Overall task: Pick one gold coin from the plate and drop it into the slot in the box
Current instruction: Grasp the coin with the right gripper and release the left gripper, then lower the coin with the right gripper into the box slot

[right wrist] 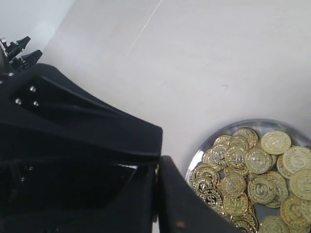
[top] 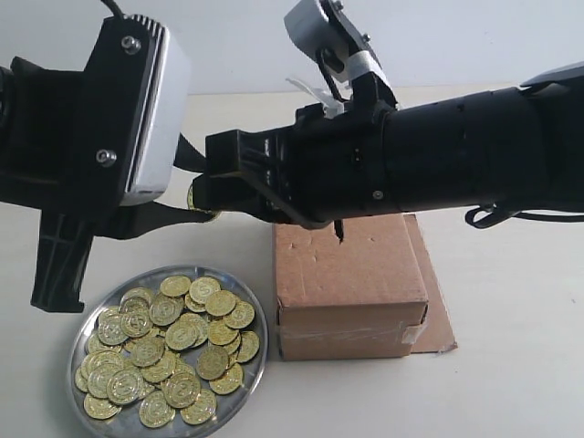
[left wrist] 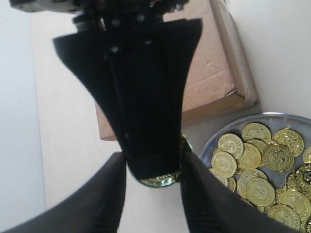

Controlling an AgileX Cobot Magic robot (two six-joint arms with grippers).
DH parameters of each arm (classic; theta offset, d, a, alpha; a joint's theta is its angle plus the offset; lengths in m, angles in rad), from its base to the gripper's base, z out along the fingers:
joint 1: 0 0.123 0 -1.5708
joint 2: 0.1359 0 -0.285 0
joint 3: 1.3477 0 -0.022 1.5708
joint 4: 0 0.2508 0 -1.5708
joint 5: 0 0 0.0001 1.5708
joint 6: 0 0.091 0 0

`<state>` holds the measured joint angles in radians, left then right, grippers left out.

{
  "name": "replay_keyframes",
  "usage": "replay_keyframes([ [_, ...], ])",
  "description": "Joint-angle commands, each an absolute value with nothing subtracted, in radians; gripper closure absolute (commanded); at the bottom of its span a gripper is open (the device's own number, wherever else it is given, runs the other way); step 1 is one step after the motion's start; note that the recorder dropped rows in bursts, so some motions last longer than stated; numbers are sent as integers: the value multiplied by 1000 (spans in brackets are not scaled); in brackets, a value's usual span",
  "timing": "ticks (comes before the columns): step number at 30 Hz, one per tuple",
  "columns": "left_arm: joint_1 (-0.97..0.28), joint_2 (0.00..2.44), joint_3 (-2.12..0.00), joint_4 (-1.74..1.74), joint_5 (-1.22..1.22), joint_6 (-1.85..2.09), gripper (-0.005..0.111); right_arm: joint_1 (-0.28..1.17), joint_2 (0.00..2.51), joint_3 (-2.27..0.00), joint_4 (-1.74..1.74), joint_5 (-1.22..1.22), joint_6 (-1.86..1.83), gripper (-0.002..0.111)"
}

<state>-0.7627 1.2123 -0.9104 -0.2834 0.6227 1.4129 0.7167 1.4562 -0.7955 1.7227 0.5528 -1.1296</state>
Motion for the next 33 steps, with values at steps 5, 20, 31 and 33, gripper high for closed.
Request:
replay_keyframes([
  [5,-767,1188,-910,-78,687,1137,38,716,1421,-803,1677,277,-1041,108],
  [20,-767,831,-910,-69,1033,691,38,630,1537,-936,821,184,-342,108],
  [31,-767,813,-910,-69,1062,686,38,493,1600,-1286,-67,951,181,108],
  [33,-767,813,-910,-69,1062,686,38,493,1607,-1300,11,952,152,108],
])
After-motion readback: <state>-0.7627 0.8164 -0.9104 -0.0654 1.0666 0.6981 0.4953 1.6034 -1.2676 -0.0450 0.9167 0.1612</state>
